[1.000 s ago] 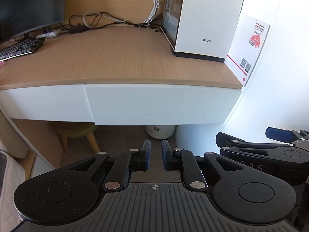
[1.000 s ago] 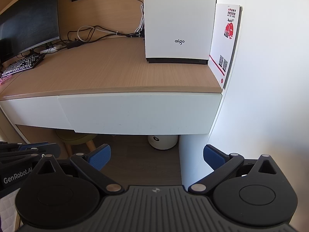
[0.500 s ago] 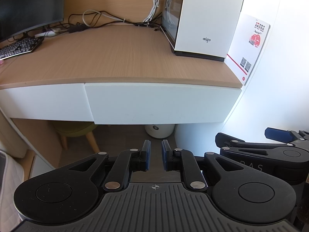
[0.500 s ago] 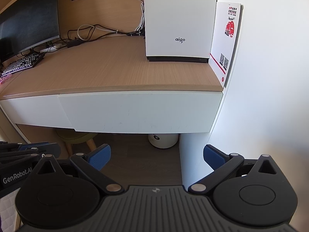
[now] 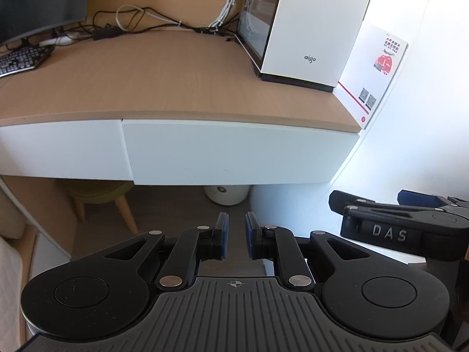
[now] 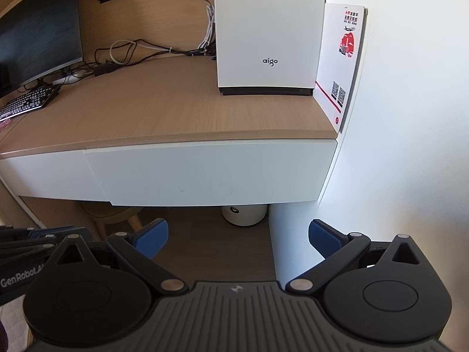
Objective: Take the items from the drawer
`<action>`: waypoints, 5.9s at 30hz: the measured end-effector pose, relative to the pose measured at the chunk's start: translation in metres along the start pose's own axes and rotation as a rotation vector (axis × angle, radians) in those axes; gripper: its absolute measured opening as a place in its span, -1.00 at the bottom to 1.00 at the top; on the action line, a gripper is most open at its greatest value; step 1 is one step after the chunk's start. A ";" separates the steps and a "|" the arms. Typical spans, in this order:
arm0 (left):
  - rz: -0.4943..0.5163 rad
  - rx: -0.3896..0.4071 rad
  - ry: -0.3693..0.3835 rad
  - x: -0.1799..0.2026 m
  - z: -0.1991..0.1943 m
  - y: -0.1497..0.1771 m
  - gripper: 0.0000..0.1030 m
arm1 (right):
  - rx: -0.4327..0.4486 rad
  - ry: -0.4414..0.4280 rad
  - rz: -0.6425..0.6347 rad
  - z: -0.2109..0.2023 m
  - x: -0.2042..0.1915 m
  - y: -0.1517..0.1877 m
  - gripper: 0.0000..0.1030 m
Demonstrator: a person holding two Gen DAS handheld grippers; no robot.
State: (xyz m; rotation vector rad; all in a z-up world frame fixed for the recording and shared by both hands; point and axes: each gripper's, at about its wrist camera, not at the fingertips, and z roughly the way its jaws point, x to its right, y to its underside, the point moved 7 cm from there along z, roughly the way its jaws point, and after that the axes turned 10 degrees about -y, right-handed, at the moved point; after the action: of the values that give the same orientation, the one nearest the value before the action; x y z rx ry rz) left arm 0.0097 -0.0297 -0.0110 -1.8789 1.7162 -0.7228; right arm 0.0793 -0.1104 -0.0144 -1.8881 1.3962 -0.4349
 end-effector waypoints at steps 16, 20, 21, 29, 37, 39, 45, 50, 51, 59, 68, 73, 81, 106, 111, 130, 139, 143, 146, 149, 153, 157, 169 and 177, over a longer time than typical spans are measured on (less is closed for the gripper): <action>-0.072 0.062 0.022 -0.063 0.028 -0.009 -0.67 | 0.058 0.046 0.021 0.018 0.006 -0.020 0.99; -0.106 0.069 -0.002 -0.081 0.052 -0.026 -0.67 | 0.060 0.034 -0.003 0.040 0.013 -0.033 0.99; -0.119 0.068 -0.022 -0.086 0.058 -0.031 -0.67 | 0.061 0.027 -0.008 0.048 0.016 -0.037 0.99; -0.199 0.061 -0.044 -0.119 0.116 -0.076 -0.67 | 0.016 0.024 -0.044 0.097 0.038 -0.060 0.99; -0.285 0.065 -0.114 -0.149 0.154 -0.098 -0.67 | -0.061 -0.002 -0.082 0.125 0.051 -0.054 0.99; -0.337 0.075 -0.123 -0.159 0.157 -0.098 -0.67 | -0.074 0.002 -0.076 0.131 0.055 -0.053 0.99; -0.359 0.070 -0.082 -0.168 0.166 -0.102 -0.67 | -0.121 0.011 -0.037 0.144 0.062 -0.049 0.99; -0.346 0.074 -0.037 -0.170 0.166 -0.099 -0.67 | -0.113 0.008 -0.054 0.145 0.059 -0.054 0.99; -0.343 0.069 -0.024 -0.170 0.167 -0.100 -0.67 | -0.113 0.007 -0.057 0.146 0.058 -0.055 0.99; -0.318 0.032 0.022 -0.157 0.176 -0.099 -0.20 | -0.132 -0.021 -0.084 0.154 0.045 -0.056 0.99; -0.304 0.024 0.026 -0.155 0.178 -0.100 -0.19 | -0.136 -0.016 -0.074 0.154 0.048 -0.054 0.99; -0.286 0.019 0.039 -0.156 0.177 -0.100 -0.19 | -0.138 -0.025 -0.069 0.155 0.048 -0.054 0.99; -0.261 0.019 0.045 -0.155 0.174 -0.098 -0.19 | -0.133 -0.022 -0.066 0.154 0.048 -0.055 0.99; -0.420 0.134 -0.080 -0.169 0.156 -0.093 -0.72 | 0.035 -0.033 -0.003 0.153 0.035 -0.074 0.99; -0.379 0.140 -0.062 -0.161 0.157 -0.093 -0.64 | 0.114 -0.037 -0.051 0.166 0.018 -0.088 0.99; -0.236 0.112 -0.004 -0.147 0.162 -0.096 -0.15 | 0.030 -0.040 -0.074 0.193 0.005 -0.089 1.00; -0.216 0.096 0.027 -0.149 0.159 -0.094 -0.17 | -0.170 -0.052 -0.008 0.211 0.011 -0.038 0.65; -0.218 0.098 0.023 -0.150 0.160 -0.095 -0.22 | -0.005 -0.078 -0.118 0.183 -0.007 -0.052 0.66; -0.247 0.109 -0.004 -0.153 0.162 -0.096 -0.28 | 0.078 -0.091 -0.128 0.177 -0.012 -0.073 0.72; -0.249 0.100 -0.006 -0.153 0.165 -0.097 -0.29 | 0.101 -0.081 -0.108 0.183 -0.012 -0.085 0.75; -0.238 0.094 0.004 -0.152 0.168 -0.096 -0.27 | 0.098 -0.068 -0.092 0.186 -0.012 -0.088 0.85; -0.217 0.093 0.023 -0.149 0.168 -0.095 -0.18 | 0.047 -0.065 -0.098 0.191 -0.013 -0.089 0.93; -0.189 0.095 0.036 -0.146 0.167 -0.096 -0.10 | -0.119 -0.116 -0.110 0.199 -0.023 -0.044 0.62; -0.173 0.100 0.061 -0.148 0.167 -0.095 -0.10 | 0.082 -0.224 -0.236 0.174 -0.042 -0.067 0.70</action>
State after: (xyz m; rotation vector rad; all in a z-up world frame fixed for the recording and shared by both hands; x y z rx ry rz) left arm 0.1822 0.1271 -0.0789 -1.9704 1.5358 -0.9247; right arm 0.2226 -0.0006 -0.0760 -1.9745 1.0012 -0.3742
